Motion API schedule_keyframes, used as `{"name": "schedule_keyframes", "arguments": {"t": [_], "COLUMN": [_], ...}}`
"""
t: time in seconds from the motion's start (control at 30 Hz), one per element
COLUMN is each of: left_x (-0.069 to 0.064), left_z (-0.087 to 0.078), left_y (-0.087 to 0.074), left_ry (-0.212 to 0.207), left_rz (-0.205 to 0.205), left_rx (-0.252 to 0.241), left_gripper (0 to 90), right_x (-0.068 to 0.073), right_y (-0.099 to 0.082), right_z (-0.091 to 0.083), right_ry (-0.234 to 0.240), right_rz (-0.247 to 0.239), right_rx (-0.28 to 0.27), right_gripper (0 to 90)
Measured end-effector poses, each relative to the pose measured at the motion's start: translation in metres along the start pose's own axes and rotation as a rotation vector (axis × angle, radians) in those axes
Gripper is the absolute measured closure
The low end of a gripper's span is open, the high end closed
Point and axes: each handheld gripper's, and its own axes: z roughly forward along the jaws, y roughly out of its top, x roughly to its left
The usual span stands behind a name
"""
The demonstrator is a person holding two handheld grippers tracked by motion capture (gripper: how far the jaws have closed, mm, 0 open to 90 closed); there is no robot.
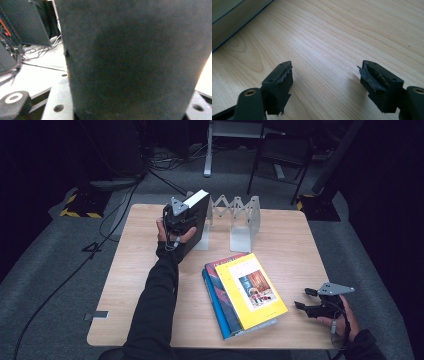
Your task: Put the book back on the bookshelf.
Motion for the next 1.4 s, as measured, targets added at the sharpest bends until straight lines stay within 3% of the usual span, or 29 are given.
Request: {"name": "schedule_keyframes", "arguments": {"t": [0.03,0.1,0.27,0.4,0.57,0.8,1.0,1.13,1.27,1.4], "left_x": [-0.001,-0.006,-0.004,-0.01,-0.008,-0.014,-0.019,-0.02,-0.021,-0.025], "left_z": [0.002,0.005,0.002,-0.009,-0.019,-0.027,-0.029,-0.029,-0.031,-0.033], "left_y": [-0.001,-0.004,-0.014,-0.026,-0.042,-0.053,-0.061,-0.074,-0.085,-0.095], "left_ry": [0.0,0.015,0.047,0.062,0.075,0.093,0.118,0.124,0.121,0.135], "left_rz": [0.0,0.041,-0.038,-0.014,-0.071,-0.067,-0.05,-0.076,-0.063,-0.087], "left_rx": [0.003,0.017,-0.028,-0.054,-0.091,-0.107,-0.086,-0.056,-0.013,0.011], "left_gripper": [51.7,51.7,51.5,51.1,50.7,49.8,47.1,45.3,47.2,46.8], "right_x": [0.0,0.0,0.0,0.0,0.0,0.0,0.0,0.0,0.001,0.001], "right_y": [0.0,0.0,0.0,0.0,0.0,0.0,0.0,0.0,0.0,0.0], "right_z": [0.0,0.0,0.0,0.0,0.0,0.0,0.0,0.0,0.0,0.0], "right_ry": [0.0,0.0,-0.001,-0.002,-0.002,-0.002,-0.002,-0.002,-0.006,-0.008], "right_rz": [0.0,0.0,0.001,0.001,0.002,0.002,0.002,0.002,0.005,0.007], "right_rx": [0.0,0.0,0.0,0.0,0.0,0.0,0.0,0.0,0.0,0.0], "right_gripper": [25.7,25.7,25.8,25.8,25.8,25.8,25.8,25.7,25.7,25.6]}}
